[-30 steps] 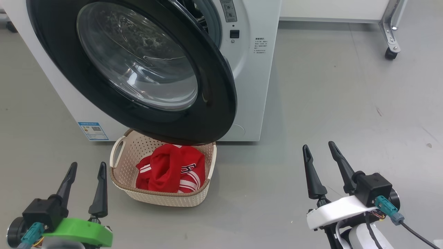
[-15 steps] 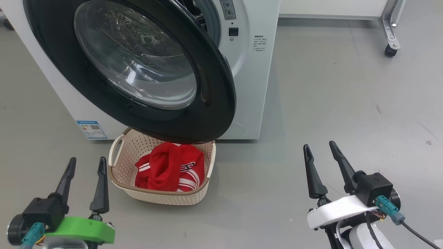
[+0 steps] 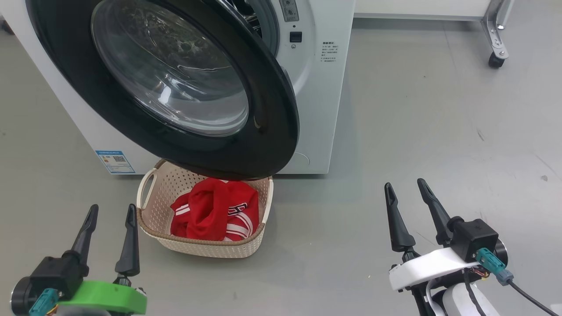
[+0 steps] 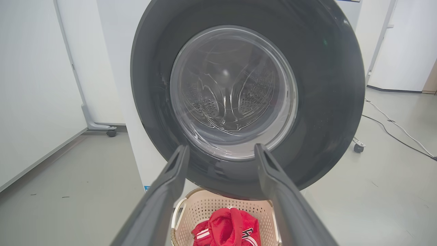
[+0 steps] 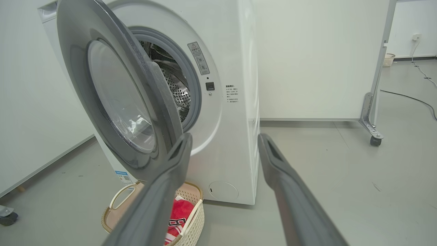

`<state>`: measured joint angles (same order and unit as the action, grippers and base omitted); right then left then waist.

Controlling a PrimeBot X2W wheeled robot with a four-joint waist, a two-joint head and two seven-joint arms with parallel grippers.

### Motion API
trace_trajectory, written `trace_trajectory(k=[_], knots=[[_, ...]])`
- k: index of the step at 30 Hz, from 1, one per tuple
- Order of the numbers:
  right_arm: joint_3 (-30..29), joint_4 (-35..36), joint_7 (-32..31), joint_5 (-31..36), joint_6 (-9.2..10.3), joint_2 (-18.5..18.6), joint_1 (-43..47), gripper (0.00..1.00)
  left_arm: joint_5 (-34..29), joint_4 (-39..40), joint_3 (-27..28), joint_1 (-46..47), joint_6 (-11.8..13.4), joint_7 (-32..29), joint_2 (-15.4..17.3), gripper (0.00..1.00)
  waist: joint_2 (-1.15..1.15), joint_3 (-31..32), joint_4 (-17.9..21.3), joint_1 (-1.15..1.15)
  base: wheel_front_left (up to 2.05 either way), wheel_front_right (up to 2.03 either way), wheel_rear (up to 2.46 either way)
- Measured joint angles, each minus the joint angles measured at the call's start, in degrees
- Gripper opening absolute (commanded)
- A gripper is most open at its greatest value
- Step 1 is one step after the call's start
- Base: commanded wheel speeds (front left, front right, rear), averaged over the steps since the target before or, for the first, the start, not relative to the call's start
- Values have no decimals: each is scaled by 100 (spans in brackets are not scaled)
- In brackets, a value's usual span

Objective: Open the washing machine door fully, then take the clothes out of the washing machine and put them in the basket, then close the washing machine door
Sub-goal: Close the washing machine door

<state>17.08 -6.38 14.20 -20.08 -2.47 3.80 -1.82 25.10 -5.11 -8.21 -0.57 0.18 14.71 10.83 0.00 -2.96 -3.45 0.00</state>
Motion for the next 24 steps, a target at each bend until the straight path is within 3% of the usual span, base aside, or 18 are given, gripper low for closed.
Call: trace_trajectory(k=[9,10,11,12,19,24], knots=[[-10,3,0,8,0,-3,0,100,-159,8,60,-2,-57,0,-93,100,0,-35,-10,0,0,0,0],[-9,3,0,8,0,-4,0,73,-164,8,70,-2,-59,0,-96,100,0,-39,-13,0,0,0,0],[-9,7,0,12,-1,-5,-1,10,-169,9,77,-2,-83,0,-97,100,0,-44,-15,0,0,0,0],[-7,18,0,42,-3,-4,-2,0,-176,10,81,-2,-107,0,-99,100,0,-50,-18,0,0,0,0],[20,172,0,300,-59,93,-74,0,-254,58,44,2,-234,0,-171,100,0,-152,-90,0,0,0,0],[320,174,0,482,-216,194,-393,0,-305,112,38,14,-286,0,-241,100,0,-280,-207,0,0,0,0]])
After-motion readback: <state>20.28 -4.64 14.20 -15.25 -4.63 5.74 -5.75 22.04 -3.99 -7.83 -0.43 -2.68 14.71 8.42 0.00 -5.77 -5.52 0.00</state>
